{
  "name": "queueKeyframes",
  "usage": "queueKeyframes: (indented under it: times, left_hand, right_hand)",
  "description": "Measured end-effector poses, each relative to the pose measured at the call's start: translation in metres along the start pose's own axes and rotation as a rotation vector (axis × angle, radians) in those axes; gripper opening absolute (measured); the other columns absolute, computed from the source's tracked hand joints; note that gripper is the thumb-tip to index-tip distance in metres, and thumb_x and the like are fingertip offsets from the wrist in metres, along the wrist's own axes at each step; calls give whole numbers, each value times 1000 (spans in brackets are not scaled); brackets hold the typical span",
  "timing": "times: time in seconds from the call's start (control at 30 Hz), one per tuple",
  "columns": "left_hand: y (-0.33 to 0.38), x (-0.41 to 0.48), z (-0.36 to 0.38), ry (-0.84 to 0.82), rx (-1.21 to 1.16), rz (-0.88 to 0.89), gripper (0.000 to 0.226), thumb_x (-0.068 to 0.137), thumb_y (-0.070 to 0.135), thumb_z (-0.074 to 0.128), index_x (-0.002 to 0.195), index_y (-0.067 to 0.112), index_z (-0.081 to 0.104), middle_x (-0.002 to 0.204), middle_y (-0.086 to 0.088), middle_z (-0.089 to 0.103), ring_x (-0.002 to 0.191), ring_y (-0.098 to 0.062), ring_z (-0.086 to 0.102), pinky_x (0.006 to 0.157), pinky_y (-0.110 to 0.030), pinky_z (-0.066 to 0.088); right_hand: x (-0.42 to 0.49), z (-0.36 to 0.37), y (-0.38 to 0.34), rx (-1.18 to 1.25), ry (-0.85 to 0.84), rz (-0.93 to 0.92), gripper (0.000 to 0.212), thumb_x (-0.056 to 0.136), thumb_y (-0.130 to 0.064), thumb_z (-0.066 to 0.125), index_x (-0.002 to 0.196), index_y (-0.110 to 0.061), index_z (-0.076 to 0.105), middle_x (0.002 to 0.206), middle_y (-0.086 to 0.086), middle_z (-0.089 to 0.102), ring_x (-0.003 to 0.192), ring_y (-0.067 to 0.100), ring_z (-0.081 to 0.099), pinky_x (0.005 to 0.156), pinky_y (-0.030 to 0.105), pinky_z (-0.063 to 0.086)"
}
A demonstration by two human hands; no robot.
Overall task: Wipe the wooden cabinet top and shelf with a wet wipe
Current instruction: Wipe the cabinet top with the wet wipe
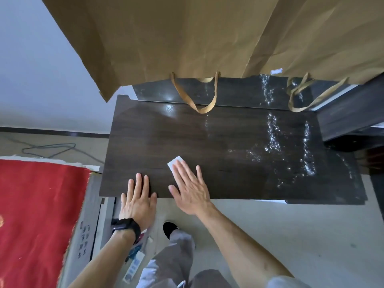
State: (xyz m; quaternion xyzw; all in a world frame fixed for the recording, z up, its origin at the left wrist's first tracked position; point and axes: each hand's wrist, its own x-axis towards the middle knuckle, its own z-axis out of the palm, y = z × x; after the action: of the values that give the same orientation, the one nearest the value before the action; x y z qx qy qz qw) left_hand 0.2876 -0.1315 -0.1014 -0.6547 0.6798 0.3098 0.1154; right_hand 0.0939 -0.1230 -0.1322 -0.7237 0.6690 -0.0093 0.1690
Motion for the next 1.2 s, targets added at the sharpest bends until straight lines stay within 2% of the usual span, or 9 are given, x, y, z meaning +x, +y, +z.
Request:
queueKeyframes:
  times: [0.2, 0.33, 0.4, 0.5, 0.67, 0.77, 1.0, 1.07, 1.2]
  left_hand:
    - [18, 19, -6, 11, 93, 151, 64, 105, 47, 19, 158, 28, -12, 163, 6, -25, 152, -17, -21, 124, -50, 1]
    - [16, 22, 0, 12, 121, 146, 67, 104, 49, 19, 156, 26, -17, 160, 7, -31, 148, -14, -27, 124, -50, -1]
    - [14, 21, 1, 16, 127, 148, 67, 104, 49, 19, 157, 27, -16, 160, 7, -31, 149, -15, -25, 124, -49, 0]
    - [14, 22, 1, 26, 132, 153, 68, 103, 48, 21, 157, 27, -14, 160, 9, -31, 146, -11, -29, 124, -49, 0]
    - [16, 20, -5, 3, 158, 152, 68, 104, 47, 24, 158, 27, -11, 163, 8, -26, 147, -12, -27, 124, -48, 2]
    - [16, 22, -12, -37, 157, 155, 66, 104, 48, 21, 159, 27, -10, 164, 8, -23, 152, -15, -19, 124, -47, 4]
    - [22, 21, -10, -12, 151, 114, 67, 104, 50, 21, 159, 26, -8, 165, 8, -20, 153, -16, -15, 124, -47, 4]
    - [27, 27, -13, 28, 194, 106, 67, 103, 50, 20, 160, 23, -3, 167, 5, -12, 154, -19, -6, 124, -45, 4]
    - [38, 47, -22, 66, 223, 101, 66, 104, 49, 19, 160, 21, 0, 168, 3, -9, 154, -18, -4, 124, -44, 4]
  right_hand:
    - [-9, -35, 140, -30, 22, 552, 72, 96, -58, 3, 155, -20, -13, 164, -4, -16, 148, 8, -22, 122, 54, -2]
    - [2, -37, 145, 103, 43, 809, 80, 93, -61, 0, 156, -12, -9, 165, 5, -13, 150, 15, -18, 121, 58, 0]
    - [14, -29, 106, 89, 70, 756, 83, 94, -63, 3, 156, -8, -5, 165, 9, -9, 152, 20, -14, 121, 58, 0]
    - [28, -11, 34, 12, 102, 403, 77, 99, -59, 12, 157, -10, 2, 165, 7, -3, 153, 21, -8, 121, 54, -4]
    - [61, -13, 3, -19, 29, -49, 68, 101, -52, 23, 158, -17, 11, 166, -2, 4, 153, 13, -4, 119, 60, 12]
    - [72, -27, 44, -18, 32, 48, 66, 101, -52, 21, 158, -21, 9, 166, -7, 2, 152, 8, -6, 120, 61, 7]
    - [78, -61, 145, 124, 22, 724, 72, 97, -55, 5, 157, -15, -8, 165, -1, -16, 150, 13, -20, 119, 61, -6]
    - [86, -61, 124, 119, 12, 692, 76, 97, -57, 6, 156, -10, -9, 165, 5, -16, 150, 18, -21, 119, 59, -5]
    - [113, -43, 57, -10, 28, 181, 73, 100, -54, 15, 157, -12, 0, 166, 4, -6, 152, 18, -13, 121, 53, -8]
